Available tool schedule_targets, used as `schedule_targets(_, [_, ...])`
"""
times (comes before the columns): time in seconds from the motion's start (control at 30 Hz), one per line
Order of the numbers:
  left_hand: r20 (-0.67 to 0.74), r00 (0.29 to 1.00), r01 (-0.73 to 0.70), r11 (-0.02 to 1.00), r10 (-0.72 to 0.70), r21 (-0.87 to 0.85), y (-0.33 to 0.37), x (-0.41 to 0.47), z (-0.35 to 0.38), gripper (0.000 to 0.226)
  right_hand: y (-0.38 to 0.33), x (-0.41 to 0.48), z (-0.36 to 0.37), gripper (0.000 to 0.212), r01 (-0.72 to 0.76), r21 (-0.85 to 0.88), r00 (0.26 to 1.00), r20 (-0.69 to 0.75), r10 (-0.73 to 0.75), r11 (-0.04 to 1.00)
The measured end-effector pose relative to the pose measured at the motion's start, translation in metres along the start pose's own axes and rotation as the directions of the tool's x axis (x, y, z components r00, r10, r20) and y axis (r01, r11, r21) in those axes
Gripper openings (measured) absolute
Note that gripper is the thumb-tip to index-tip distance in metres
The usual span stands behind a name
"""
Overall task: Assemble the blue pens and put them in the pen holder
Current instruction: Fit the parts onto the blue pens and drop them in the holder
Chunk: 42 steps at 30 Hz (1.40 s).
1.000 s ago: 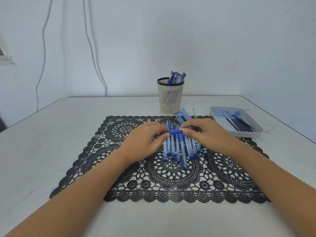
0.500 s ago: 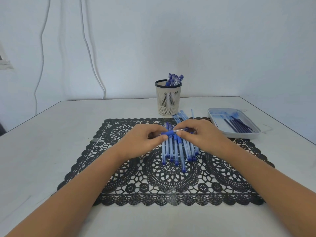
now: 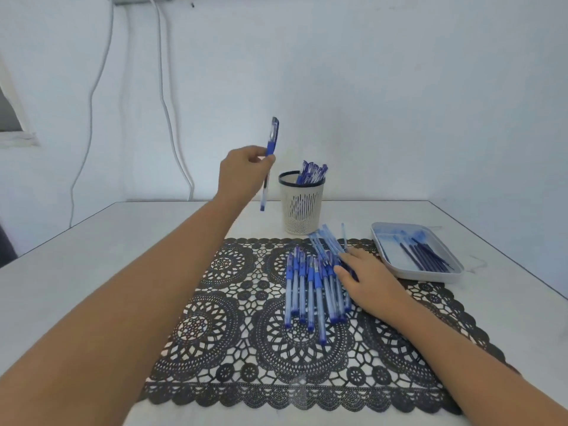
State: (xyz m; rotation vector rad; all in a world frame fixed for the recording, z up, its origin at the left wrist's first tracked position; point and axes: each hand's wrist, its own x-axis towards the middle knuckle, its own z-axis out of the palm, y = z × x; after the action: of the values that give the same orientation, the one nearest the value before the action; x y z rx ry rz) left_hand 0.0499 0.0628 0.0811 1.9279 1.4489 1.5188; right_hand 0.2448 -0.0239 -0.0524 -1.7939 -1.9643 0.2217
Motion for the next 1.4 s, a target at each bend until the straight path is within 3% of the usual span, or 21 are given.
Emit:
schedule_targets(0.13, [-0.104, 0.994, 0.016, 0.994, -0.027, -0.112, 0.020, 0.048, 0.016, 0.021, 0.003, 0.001, 0.002, 0.051, -0.005, 0.018, 1.000, 0.005, 0.005, 1.000])
schedule_targets(0.23, [-0.117, 0.992, 0.028, 0.994, -0.040, -0.105, 0.027, 0.065, 0.034, 0.019, 0.003, 0.001, 0.002, 0.051, -0.007, 0.042, 1.000, -0.003, 0.007, 0.999])
schedule_targets(0.4, [0.059, 0.991, 0.111, 0.975, -0.124, 0.190, 0.013, 0.064, 0.066, 0.008, 0.003, 0.002, 0.002, 0.051, -0.002, 0.062, 1.000, -0.004, 0.002, 0.998])
schedule_targets(0.47, [0.104, 0.975, 0.163, 0.953, -0.195, 0.256, 0.004, 0.059, 0.076, 0.015, 0.003, 0.002, 0.002, 0.051, -0.002, 0.053, 1.000, -0.006, 0.002, 0.999])
schedule_targets(0.53, [0.141, 0.968, 0.164, 0.949, -0.207, 0.268, -0.005, 0.054, 0.082, 0.031, 0.003, 0.002, 0.001, 0.051, -0.007, 0.049, 1.000, -0.003, 0.007, 0.999])
schedule_targets(0.63, [0.188, 0.975, 0.087, 0.983, -0.117, 0.162, -0.009, 0.045, 0.078, 0.013, 0.002, 0.002, 0.001, 0.050, -0.007, 0.056, 1.000, -0.003, 0.007, 0.998])
schedule_targets(0.77, [0.131, 0.990, 0.028, 0.993, -0.042, 0.111, -0.011, 0.033, 0.058, 0.029, 0.002, 0.001, 0.000, 0.048, -0.005, 0.065, 1.000, -0.010, 0.006, 0.998])
schedule_targets(0.87, [0.157, 0.987, 0.001, 0.988, -0.025, 0.153, -0.017, 0.012, 0.042, 0.023, 0.002, 0.001, 0.000, 0.047, -0.008, 0.083, 1.000, -0.022, 0.010, 0.996])
schedule_targets(1.1, [0.455, 0.886, -0.064, 0.946, -0.094, 0.319, -0.048, -0.075, 0.022, 0.022, 0.001, 0.002, 0.000, 0.046, -0.011, 0.078, 0.999, -0.041, 0.014, 0.997])
schedule_targets(1.4, [0.517, 0.834, -0.081, 0.885, -0.192, 0.459, -0.057, -0.105, 0.026, 0.017, 0.000, 0.000, -0.001, 0.044, -0.004, 0.068, 0.999, -0.048, 0.007, 0.998])
